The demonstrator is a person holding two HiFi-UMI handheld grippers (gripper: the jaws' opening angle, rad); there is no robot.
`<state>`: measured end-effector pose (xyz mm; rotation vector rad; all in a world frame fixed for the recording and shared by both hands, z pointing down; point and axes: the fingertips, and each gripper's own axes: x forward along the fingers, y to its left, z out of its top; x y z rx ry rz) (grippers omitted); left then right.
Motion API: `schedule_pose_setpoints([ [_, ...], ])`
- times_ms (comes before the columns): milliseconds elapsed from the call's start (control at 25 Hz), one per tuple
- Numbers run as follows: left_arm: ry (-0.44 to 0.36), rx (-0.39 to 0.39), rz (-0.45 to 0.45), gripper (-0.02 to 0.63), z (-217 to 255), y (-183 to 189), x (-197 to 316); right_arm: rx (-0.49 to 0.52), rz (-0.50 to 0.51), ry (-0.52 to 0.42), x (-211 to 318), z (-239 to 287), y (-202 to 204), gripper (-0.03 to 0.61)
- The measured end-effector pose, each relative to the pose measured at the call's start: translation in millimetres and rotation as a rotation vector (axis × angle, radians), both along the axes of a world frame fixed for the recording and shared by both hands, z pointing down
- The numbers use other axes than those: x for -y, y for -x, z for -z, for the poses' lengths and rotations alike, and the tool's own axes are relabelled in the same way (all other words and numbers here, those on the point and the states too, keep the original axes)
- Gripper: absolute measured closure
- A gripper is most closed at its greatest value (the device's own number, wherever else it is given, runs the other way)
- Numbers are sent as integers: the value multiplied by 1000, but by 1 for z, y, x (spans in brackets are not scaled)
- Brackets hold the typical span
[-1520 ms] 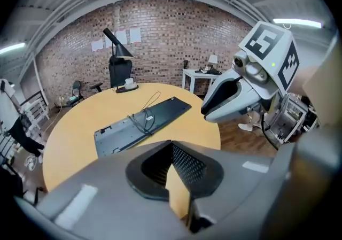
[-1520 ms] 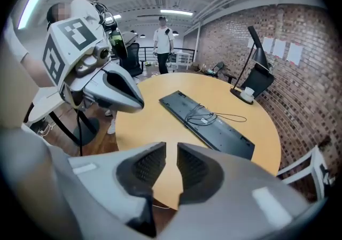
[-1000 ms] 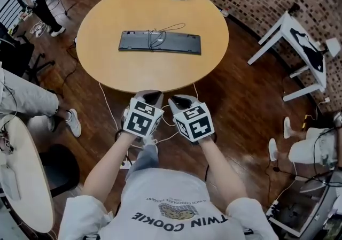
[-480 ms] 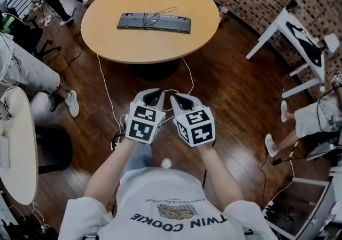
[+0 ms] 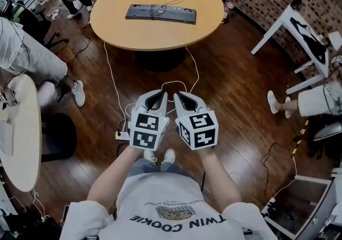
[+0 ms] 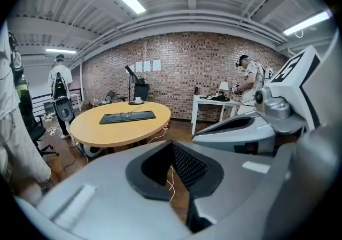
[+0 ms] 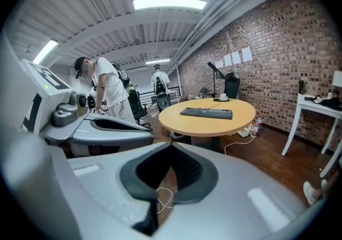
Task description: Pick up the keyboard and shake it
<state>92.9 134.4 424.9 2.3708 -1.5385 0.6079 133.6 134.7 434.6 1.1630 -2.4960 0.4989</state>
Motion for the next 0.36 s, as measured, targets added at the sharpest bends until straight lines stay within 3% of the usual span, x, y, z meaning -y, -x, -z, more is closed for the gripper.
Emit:
schedule_pose_setpoints([
  [360,-11,-31,23,607,4,24,-48,64,-41,10,-49,2,31,577],
])
